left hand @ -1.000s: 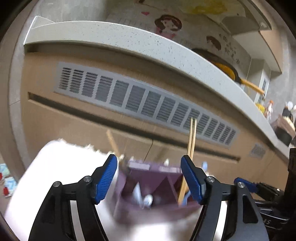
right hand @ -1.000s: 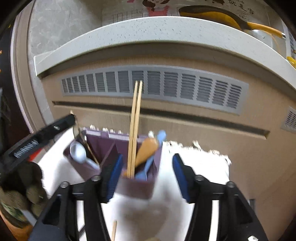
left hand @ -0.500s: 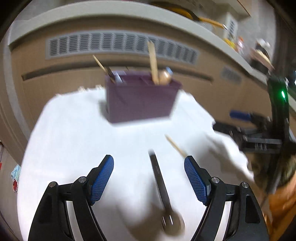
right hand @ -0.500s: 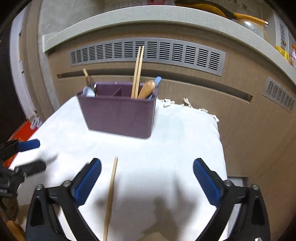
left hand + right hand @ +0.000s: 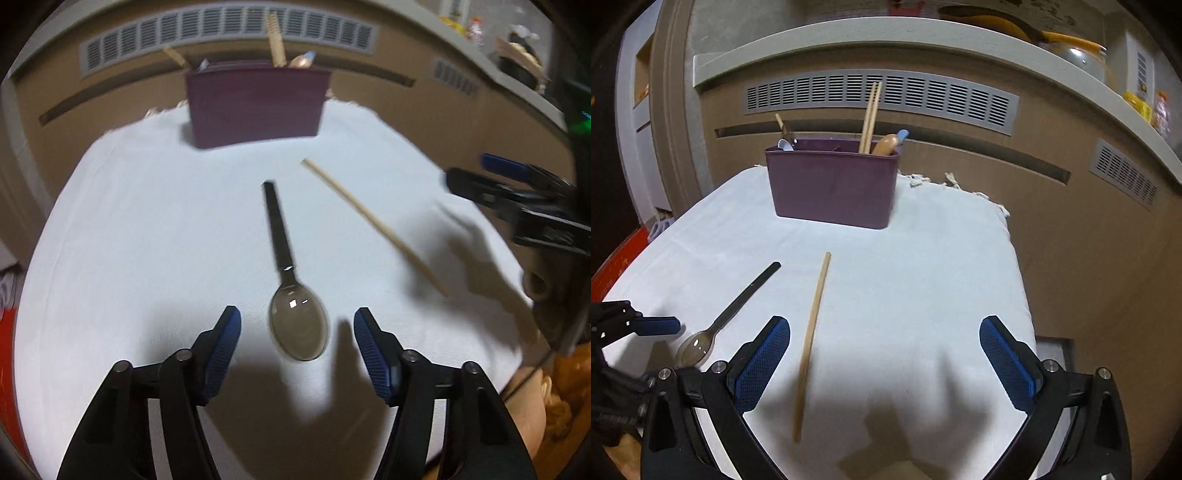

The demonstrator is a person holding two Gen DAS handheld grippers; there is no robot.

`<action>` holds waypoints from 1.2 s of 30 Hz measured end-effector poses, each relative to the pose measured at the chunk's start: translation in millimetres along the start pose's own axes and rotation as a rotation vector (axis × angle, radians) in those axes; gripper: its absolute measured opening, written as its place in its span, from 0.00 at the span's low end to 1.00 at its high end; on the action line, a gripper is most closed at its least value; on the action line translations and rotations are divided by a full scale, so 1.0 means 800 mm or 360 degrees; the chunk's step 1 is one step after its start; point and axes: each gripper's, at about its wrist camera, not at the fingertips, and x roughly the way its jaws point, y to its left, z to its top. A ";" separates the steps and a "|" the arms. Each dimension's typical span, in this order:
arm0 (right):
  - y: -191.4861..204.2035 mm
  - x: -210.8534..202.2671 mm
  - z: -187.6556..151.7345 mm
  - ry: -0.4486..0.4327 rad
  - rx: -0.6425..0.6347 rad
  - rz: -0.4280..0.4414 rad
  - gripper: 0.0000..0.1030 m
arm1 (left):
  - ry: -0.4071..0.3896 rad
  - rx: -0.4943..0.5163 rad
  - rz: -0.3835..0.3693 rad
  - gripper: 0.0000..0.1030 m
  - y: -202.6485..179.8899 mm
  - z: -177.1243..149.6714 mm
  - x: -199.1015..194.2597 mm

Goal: Organize utensils
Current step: 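Grasp the remaining steel spoon with the left tool while the right tool grasps the last wooden chopstick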

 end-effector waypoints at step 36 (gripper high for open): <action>0.033 0.088 0.036 0.0342 -0.0020 0.0356 0.06 | 0.0061 -0.0102 -0.0094 0.59 0.032 0.051 0.020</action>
